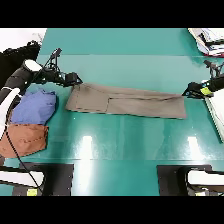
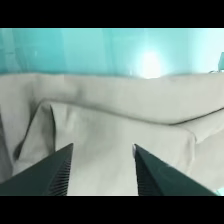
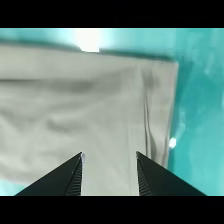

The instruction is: Fold the shirts.

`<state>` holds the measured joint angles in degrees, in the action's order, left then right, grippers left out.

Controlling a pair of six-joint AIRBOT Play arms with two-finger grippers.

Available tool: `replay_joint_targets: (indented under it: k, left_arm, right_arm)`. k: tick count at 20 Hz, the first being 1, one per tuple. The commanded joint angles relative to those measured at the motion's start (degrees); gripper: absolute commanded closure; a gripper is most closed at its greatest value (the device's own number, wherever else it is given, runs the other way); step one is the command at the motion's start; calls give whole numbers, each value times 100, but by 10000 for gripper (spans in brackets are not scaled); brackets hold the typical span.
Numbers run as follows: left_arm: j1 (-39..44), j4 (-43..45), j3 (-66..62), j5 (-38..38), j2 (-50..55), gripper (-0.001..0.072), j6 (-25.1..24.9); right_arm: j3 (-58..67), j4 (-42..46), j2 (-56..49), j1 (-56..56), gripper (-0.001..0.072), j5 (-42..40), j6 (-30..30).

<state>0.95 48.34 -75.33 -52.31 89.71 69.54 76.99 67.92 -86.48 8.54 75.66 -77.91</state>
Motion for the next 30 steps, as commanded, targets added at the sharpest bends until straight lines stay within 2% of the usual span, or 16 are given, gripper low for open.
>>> replay_joint_targets:
  k: [1,2,3,4,5,6,9,12,14,15,16,17,21,24,28,30]
  left_arm:
    - [-17,-61,-269,-289,116,246,70]
    - [-17,-63,-391,-538,116,248,70]
    - [-17,-74,-490,-756,116,386,68]
    - [-4,-109,-557,-931,116,580,70]
    - [0,-210,-575,-994,116,675,52]
    - [0,-424,-568,-1016,122,678,57]
    - [190,-828,-568,-1005,125,679,114]
    - [846,-627,-568,-785,160,680,439]
    - [1322,-413,-570,-332,190,680,619]
    - [1519,-413,-577,-160,232,681,682]
    - [1709,-411,-614,-81,313,680,699]
    - [1871,-404,-693,-96,428,681,702]
    - [2382,-332,-1292,-205,1123,681,839]
    - [2603,-328,-1882,-358,1687,680,892]
    - [2769,-273,-2109,-372,2098,681,1016]
    - [2839,-271,-2116,-339,2221,680,1016]
  right_arm:
    - [28,-647,-258,240,324,-24,280]
    - [-138,-702,-201,382,324,-22,365]
    - [-369,-693,-101,557,324,-24,450]
    - [-621,-695,-7,763,324,-20,586]
    - [-837,-697,42,960,285,-13,651]
    - [-1043,-719,44,1156,179,-4,715]
    - [-1554,-1377,-179,1637,180,61,1270]
    - [-1646,-2083,-595,1574,185,33,1596]
    - [-1447,-2293,-846,1338,280,31,1609]
    - [-1335,-2343,-914,1244,295,37,1613]
    - [-1224,-2328,-931,1134,456,61,1670]
    - [-1095,-2337,-925,1043,681,125,1843]
    - [-208,-2343,-699,793,698,787,1794]
    - [555,-2415,-136,439,698,855,1375]
    - [1486,-3327,240,-234,698,859,1045]
    - [1932,-3368,234,-739,699,833,826]
